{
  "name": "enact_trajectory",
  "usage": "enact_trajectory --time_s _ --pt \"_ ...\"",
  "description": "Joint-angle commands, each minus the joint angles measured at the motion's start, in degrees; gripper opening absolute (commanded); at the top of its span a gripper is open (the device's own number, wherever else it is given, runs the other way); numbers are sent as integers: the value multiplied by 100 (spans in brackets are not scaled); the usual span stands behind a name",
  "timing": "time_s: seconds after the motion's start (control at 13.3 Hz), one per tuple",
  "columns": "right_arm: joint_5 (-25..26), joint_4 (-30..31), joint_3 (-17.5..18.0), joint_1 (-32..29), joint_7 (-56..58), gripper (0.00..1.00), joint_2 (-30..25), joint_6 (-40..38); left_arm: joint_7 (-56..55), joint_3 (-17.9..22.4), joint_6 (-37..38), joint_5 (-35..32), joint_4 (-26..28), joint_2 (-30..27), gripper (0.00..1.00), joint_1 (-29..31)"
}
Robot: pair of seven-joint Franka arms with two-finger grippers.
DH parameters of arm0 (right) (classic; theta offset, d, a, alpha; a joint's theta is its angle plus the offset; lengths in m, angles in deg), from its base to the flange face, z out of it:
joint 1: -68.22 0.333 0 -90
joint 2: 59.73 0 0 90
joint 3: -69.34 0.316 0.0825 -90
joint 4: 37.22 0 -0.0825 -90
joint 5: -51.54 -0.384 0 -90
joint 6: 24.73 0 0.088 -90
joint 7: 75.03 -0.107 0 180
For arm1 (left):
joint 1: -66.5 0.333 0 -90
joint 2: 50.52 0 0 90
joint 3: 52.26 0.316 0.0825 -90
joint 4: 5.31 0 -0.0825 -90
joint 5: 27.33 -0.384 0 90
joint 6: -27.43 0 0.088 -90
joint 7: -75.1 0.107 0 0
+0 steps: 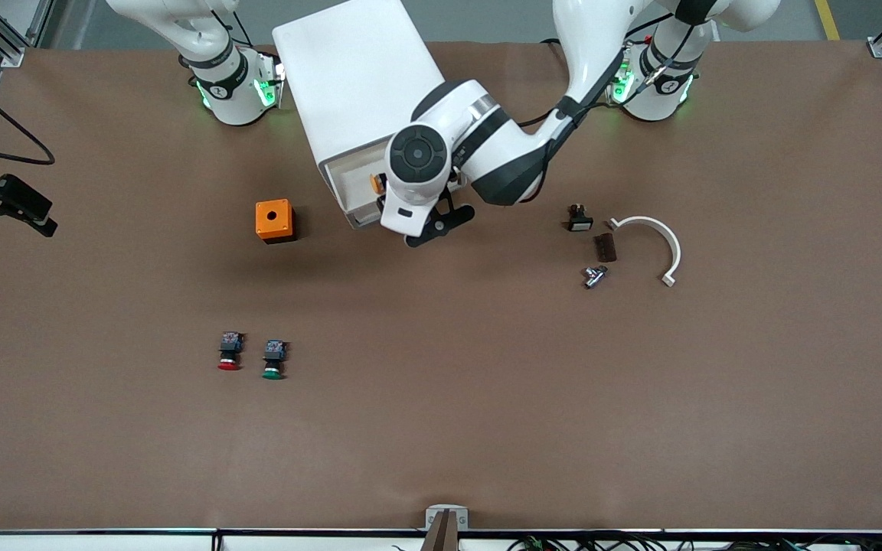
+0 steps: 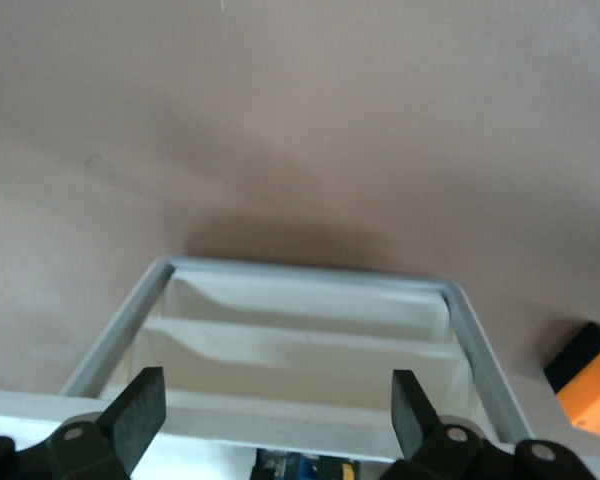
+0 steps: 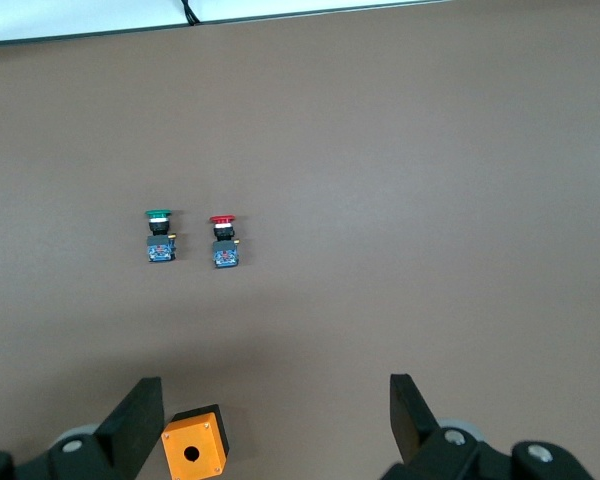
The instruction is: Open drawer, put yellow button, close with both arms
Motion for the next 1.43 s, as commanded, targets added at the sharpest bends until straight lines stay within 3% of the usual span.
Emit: enact_trajectory --time_s 0.0,0.83,1.05,1.35 --pt "15 38 125 -145 78 100 -77 7 -161 -7 -61 321 79 -71 99 -156" --pt "15 56 116 -162 86 100 -86 24 -134 -16 -61 552 141 -45 99 -376" --pt "15 56 72 -145 86 100 -77 -2 -38 343 -61 315 106 -97 99 -114" --pt "15 56 72 -162 147 100 -77 -20 6 757 -61 -511 105 -694 99 404"
